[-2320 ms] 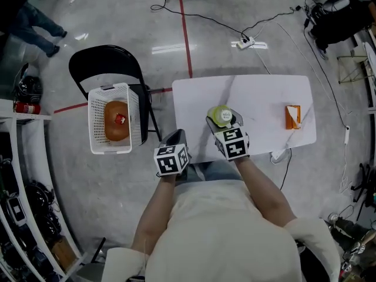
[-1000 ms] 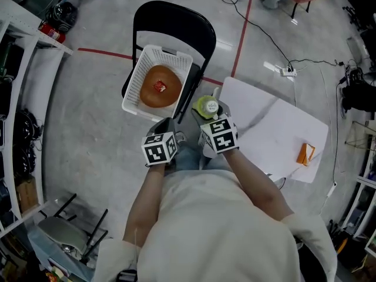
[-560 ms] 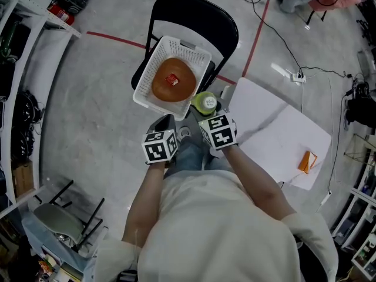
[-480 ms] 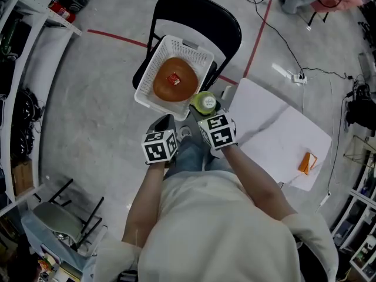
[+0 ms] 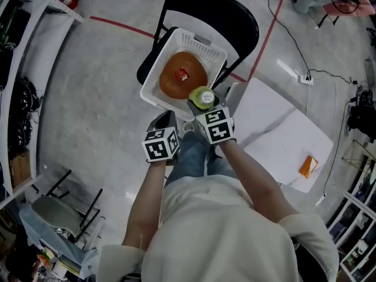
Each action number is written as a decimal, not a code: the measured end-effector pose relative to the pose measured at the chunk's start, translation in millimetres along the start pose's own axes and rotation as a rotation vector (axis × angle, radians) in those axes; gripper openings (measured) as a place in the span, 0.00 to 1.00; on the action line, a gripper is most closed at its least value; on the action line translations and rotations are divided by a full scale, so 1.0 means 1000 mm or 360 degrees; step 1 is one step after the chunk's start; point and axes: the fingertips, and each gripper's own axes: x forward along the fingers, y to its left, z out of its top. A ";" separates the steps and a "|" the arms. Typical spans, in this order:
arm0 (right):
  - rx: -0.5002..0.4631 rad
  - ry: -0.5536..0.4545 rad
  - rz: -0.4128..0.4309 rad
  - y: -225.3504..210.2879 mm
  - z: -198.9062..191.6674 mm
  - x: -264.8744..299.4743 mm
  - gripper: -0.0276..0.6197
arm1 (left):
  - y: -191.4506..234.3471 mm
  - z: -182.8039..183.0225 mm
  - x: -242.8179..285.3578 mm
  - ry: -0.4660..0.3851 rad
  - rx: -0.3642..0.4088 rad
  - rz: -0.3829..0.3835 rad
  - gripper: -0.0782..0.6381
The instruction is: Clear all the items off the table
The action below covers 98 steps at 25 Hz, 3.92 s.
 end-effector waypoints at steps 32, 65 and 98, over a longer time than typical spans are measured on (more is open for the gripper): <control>0.0123 0.0225 0.0035 0.002 -0.019 0.121 0.52 | 0.052 0.009 0.070 0.0057 -0.0036 0.0044 0.12; 0.0120 0.0087 -0.0083 -0.009 -0.002 0.090 0.04 | 0.035 0.012 0.059 0.0035 -0.0037 0.0015 0.12; 0.0252 -0.0094 -0.0250 -0.023 0.003 -0.008 0.04 | -0.016 0.020 0.030 0.0074 0.0244 -0.0160 0.12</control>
